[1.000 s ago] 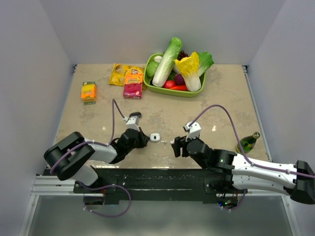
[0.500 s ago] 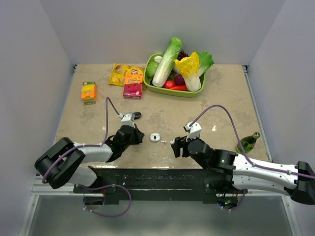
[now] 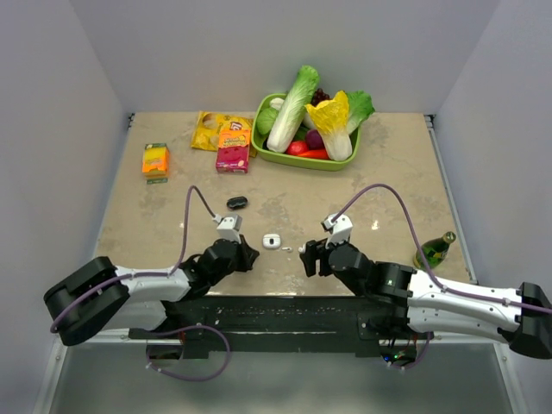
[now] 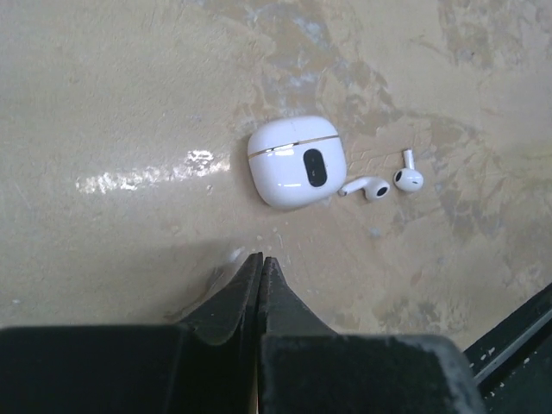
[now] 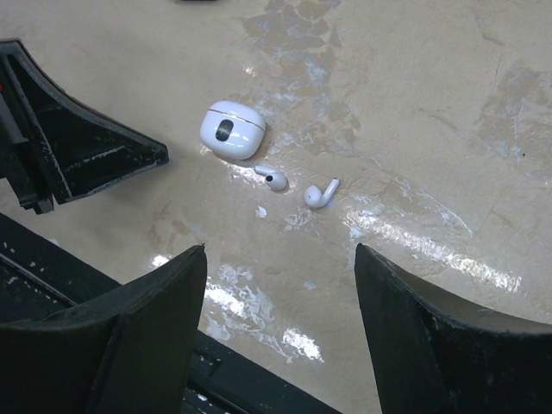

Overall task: Insert the wireless bluetooth earbuds into the charging case
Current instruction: Move the charging case to the center of the board, then pick up the charging case at the center of the board.

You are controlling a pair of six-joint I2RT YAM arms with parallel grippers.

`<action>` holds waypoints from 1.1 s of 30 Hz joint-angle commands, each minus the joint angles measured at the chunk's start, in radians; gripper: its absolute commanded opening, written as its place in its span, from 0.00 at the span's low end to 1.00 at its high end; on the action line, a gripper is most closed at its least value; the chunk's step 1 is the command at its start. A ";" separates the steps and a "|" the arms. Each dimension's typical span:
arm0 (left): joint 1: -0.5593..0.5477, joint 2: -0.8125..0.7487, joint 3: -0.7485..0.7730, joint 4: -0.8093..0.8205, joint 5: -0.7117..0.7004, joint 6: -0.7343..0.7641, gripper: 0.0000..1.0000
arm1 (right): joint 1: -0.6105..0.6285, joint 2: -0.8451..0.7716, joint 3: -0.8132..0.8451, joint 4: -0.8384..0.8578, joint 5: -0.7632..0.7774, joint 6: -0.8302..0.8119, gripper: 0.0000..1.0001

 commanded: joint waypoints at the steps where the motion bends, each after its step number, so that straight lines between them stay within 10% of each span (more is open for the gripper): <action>1: -0.016 0.089 -0.011 0.107 -0.009 -0.049 0.00 | 0.000 0.000 0.015 0.014 0.004 0.006 0.72; 18: -0.015 0.273 0.055 0.267 0.095 -0.026 0.00 | -0.002 -0.008 0.014 0.009 0.004 0.010 0.72; 25: -0.016 0.220 0.081 0.062 0.049 -0.042 0.03 | 0.000 -0.014 0.014 0.006 -0.011 0.007 0.73; 27: -0.019 0.148 0.078 -0.018 0.027 -0.043 0.10 | -0.002 -0.017 0.017 0.003 -0.020 0.006 0.74; 30: -0.029 0.016 0.065 -0.246 -0.041 -0.066 0.62 | 0.000 -0.017 0.040 -0.024 -0.019 0.006 0.76; 33: -0.038 -0.114 0.069 -0.371 -0.122 -0.112 0.93 | 0.000 -0.015 0.058 -0.044 -0.005 -0.005 0.79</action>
